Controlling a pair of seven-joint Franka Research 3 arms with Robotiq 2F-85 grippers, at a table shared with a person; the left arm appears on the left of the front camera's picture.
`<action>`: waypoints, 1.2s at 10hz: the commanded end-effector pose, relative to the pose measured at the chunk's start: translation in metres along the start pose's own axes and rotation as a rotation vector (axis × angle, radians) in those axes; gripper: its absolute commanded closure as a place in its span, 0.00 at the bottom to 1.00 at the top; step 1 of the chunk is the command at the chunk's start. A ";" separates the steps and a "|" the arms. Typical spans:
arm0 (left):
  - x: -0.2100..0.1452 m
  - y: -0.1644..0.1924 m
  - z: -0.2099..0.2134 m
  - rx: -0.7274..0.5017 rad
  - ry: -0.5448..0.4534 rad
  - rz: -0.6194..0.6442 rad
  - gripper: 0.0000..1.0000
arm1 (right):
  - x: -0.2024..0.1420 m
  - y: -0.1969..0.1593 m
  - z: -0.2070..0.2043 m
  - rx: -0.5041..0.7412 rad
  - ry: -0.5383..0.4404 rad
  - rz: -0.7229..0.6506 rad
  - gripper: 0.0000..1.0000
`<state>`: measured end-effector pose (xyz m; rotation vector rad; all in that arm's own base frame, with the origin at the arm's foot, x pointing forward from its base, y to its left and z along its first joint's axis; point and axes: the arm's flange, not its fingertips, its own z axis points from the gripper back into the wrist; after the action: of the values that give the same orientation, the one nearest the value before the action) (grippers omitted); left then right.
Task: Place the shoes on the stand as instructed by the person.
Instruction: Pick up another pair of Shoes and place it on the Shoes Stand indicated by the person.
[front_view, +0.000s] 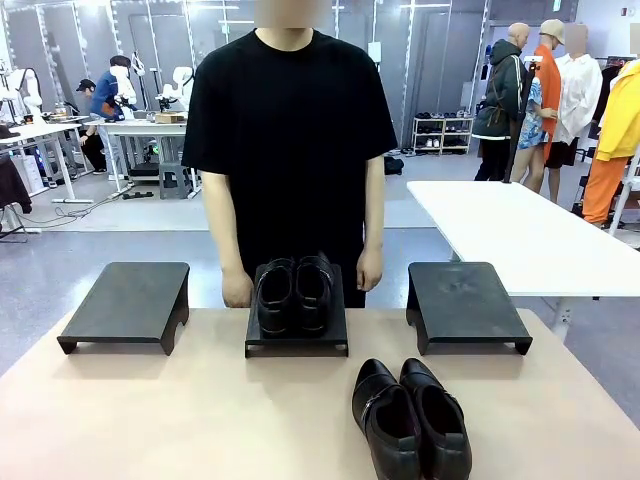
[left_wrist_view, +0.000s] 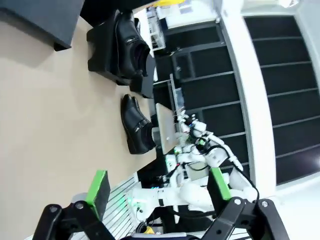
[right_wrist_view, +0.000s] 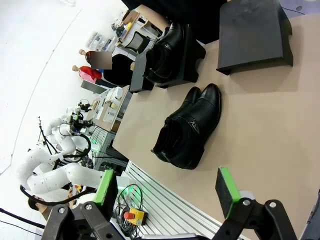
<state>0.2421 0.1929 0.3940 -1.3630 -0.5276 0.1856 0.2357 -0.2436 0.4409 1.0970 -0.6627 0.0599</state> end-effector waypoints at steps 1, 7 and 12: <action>-0.123 0.065 -0.061 -0.123 -0.028 -0.096 0.00 | 0.001 0.001 0.000 0.014 -0.012 0.025 0.00; -0.054 0.101 0.007 -0.125 -0.012 -0.069 0.00 | 0.001 0.001 0.000 0.014 -0.012 0.025 0.00; -0.054 0.101 0.007 -0.125 -0.012 -0.069 0.00 | 0.001 0.001 0.000 0.014 -0.012 0.025 0.00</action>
<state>0.2079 0.1978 0.2787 -1.4464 -0.5993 0.1024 0.2357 -0.2436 0.4409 1.0975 -0.6632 0.0599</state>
